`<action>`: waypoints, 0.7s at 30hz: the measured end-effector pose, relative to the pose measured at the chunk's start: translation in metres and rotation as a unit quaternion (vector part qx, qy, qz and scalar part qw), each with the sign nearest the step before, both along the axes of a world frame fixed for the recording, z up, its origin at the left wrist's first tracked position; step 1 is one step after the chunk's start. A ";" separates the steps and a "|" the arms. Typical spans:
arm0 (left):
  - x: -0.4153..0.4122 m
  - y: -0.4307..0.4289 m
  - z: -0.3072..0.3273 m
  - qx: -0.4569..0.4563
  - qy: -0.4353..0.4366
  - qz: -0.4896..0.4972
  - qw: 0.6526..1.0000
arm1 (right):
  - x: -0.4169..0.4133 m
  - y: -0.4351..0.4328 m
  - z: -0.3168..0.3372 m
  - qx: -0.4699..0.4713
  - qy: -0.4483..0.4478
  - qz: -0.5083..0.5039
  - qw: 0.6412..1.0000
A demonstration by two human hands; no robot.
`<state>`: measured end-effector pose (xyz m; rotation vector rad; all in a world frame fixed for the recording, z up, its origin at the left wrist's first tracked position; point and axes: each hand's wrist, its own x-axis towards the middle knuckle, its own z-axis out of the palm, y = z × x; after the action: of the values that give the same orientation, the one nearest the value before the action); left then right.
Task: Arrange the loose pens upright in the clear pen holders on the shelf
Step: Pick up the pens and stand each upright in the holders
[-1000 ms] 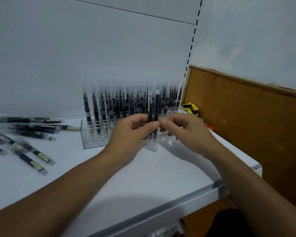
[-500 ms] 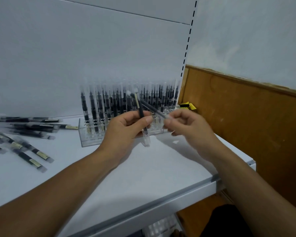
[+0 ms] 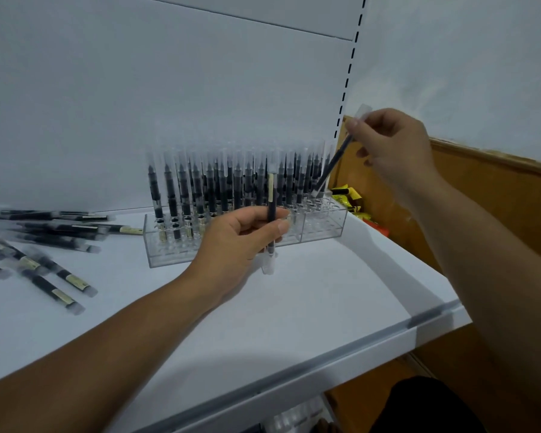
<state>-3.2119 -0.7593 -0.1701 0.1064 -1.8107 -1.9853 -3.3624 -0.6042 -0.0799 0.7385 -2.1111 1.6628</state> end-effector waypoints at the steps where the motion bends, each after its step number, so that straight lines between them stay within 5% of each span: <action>1: 0.000 0.000 0.000 0.002 -0.003 0.000 1.000 | -0.002 -0.004 0.002 0.017 0.011 0.000 1.000; 21: 0.000 -0.001 0.001 0.006 0.002 -0.010 1.000 | -0.015 -0.035 0.002 0.132 0.044 -0.048 0.989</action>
<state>-3.2121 -0.7604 -0.1695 0.0882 -1.8044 -2.0077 -3.3770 -0.6391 -0.0781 0.7588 -2.2889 1.2927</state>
